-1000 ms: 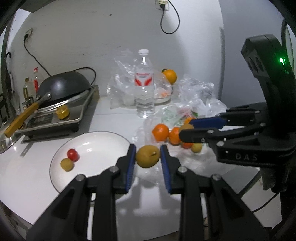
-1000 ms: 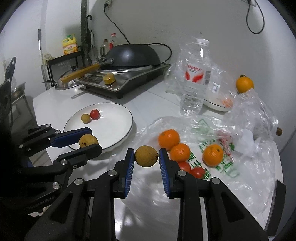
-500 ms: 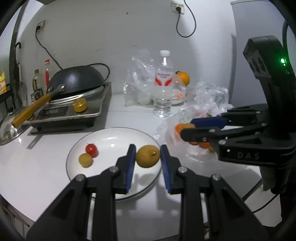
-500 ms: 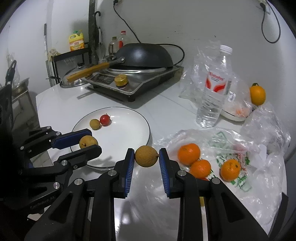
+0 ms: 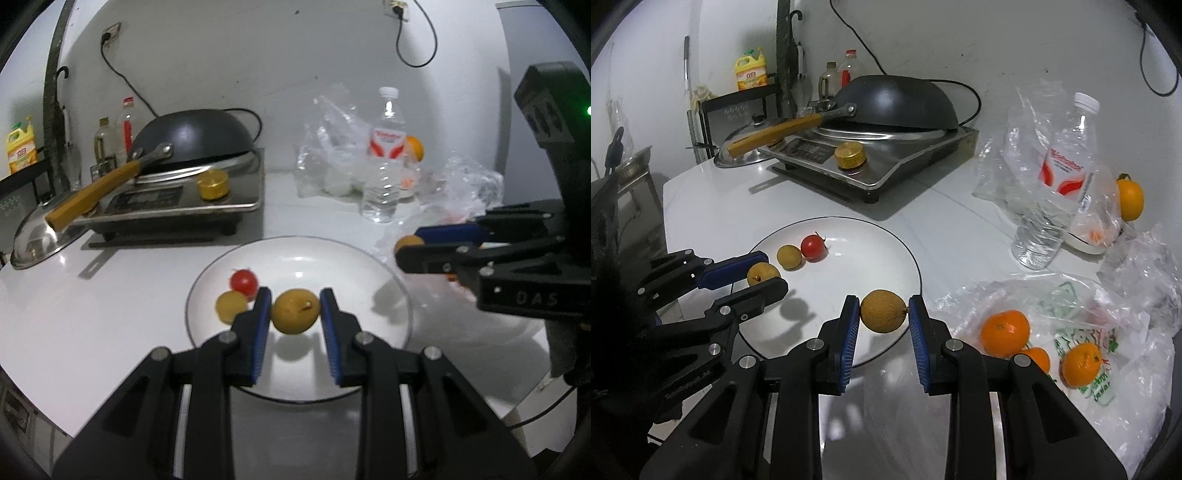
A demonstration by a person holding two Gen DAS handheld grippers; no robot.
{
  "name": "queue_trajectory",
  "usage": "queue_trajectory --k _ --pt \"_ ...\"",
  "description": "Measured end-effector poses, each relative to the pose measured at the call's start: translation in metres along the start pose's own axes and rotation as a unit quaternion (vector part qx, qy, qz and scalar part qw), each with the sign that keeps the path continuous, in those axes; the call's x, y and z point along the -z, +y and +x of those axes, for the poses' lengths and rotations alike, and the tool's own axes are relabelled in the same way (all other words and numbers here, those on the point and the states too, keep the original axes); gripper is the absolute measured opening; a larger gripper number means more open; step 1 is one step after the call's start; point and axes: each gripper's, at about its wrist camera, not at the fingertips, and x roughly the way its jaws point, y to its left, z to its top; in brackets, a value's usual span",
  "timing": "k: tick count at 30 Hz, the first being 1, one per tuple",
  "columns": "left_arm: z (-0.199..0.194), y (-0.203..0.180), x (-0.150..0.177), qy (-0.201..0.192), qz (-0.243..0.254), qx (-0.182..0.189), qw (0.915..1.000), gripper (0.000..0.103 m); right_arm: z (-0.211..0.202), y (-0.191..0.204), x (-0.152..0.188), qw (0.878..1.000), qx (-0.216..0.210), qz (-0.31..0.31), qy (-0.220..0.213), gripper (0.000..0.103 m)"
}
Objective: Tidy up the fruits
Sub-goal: 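Lower the left gripper's yellow fruit onto the plate and open it while the right gripper holds its fruit above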
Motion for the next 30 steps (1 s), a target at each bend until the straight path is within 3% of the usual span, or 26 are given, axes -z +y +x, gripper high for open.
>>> queue_trajectory --k 16,30 --pt "0.021 0.025 0.006 0.025 0.007 -0.038 0.9989 0.028 0.036 0.010 -0.013 1.000 -0.017 -0.006 0.014 0.029" --pt "0.029 0.035 0.009 0.035 0.007 -0.035 0.9988 0.029 0.063 0.023 -0.028 0.999 -0.029 -0.014 0.021 0.029"
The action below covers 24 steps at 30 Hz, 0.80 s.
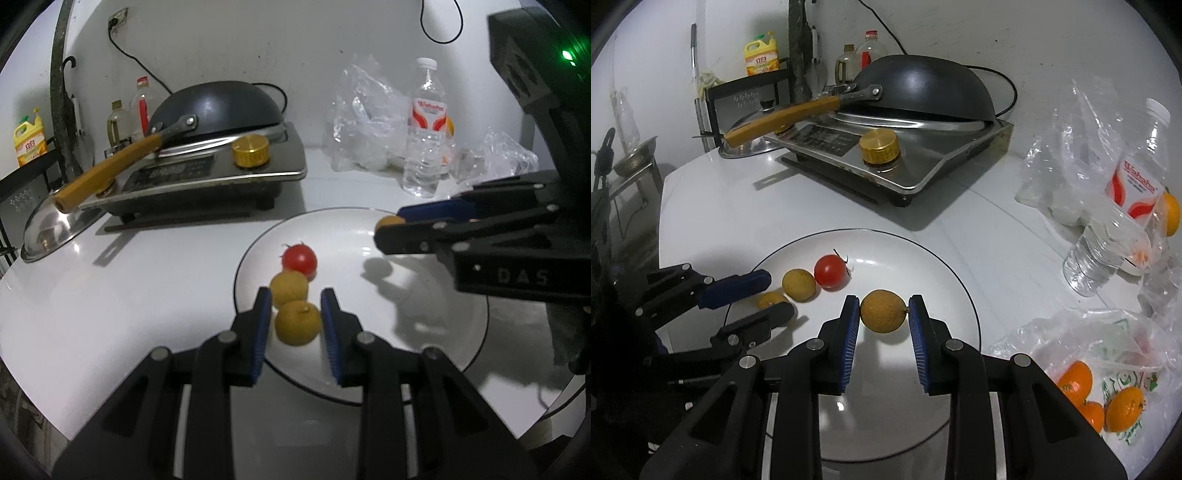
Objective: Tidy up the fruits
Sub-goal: 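Lower the left gripper's yellow fruit onto the plate and open it while the right gripper holds its fruit above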
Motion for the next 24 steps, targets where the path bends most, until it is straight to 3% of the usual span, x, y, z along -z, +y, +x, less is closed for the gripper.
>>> queue_trajectory --k 24 --pt "-0.010 0.044 -0.002 -0.038 -0.064 0.019 0.9971 0.029 0.046 0.011 -0.028 1.000 0.012 0.007 0.021 0.029"
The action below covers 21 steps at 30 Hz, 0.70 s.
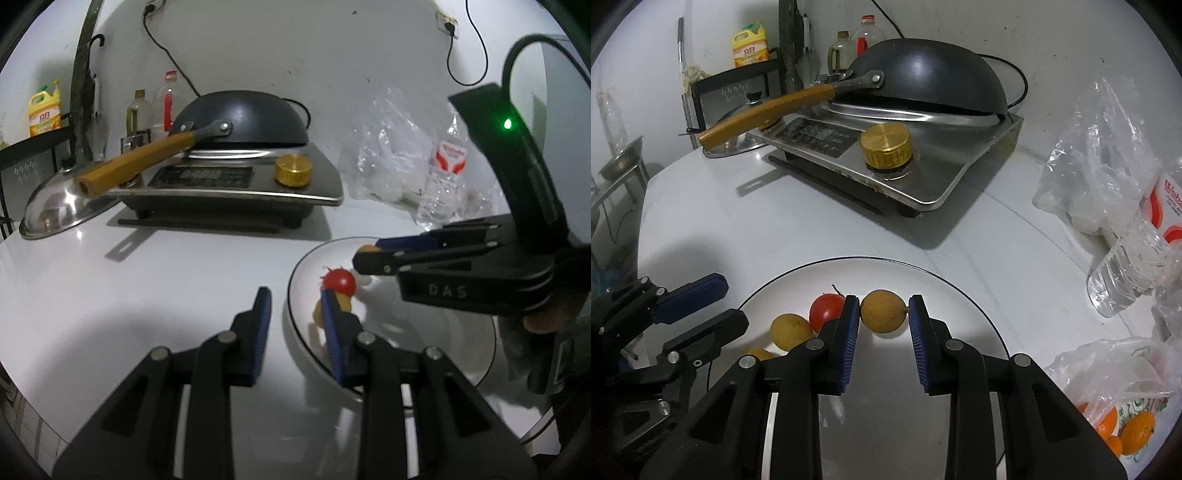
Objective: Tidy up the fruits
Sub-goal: 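Lower the left gripper's yellow fruit onto the plate and open it while the right gripper holds its fruit above, then lower the right gripper's yellow fruit onto the plate and open it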
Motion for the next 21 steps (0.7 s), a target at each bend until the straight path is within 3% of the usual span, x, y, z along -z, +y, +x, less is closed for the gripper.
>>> queue_trajectory --k 21 --pt "0.000 0.003 0.003 0.004 -0.002 -0.008 1.0000 0.029 -0.004 0.004 -0.003 1.000 0.005 0.001 -0.006 0.029"
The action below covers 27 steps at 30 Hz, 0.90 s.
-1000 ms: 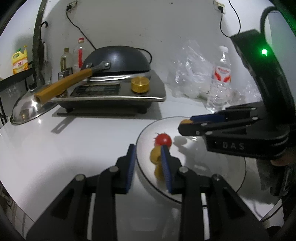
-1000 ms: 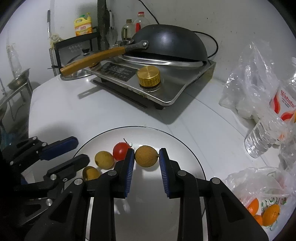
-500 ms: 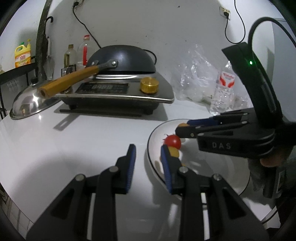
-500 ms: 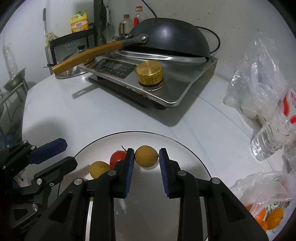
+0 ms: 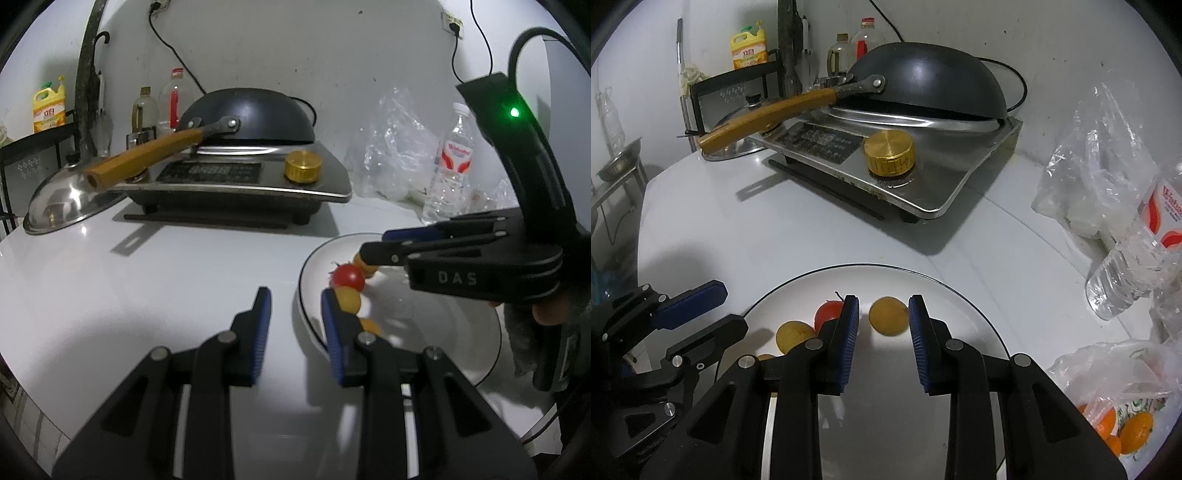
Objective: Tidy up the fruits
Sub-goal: 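Lower the right gripper's yellow fruit onto the plate and open it, then move both open grippers back to the fruit on the plastic bag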
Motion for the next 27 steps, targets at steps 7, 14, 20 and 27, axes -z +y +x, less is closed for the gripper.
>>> queue_trajectory --k 7,14,20,27 --pt "-0.008 -0.010 0.001 -0.004 0.006 0.001 1.0000 0.029 -0.020 -0.002 0.005 1.000 0.005 0.004 -0.012 0.029" --pt "-0.017 -0.022 -0.001 -0.009 0.012 0.002 0.9999 0.030 -0.045 -0.006 0.013 1.000 0.011 0.006 -0.024 0.030" --pt "-0.025 -0.032 -0.002 -0.014 0.014 0.000 0.9998 0.034 -0.065 -0.012 0.022 0.999 0.017 0.012 -0.035 0.030" --pt "-0.034 -0.047 -0.004 -0.023 0.020 0.004 0.9995 0.045 -0.084 -0.021 0.031 0.998 0.026 0.022 -0.044 0.030"
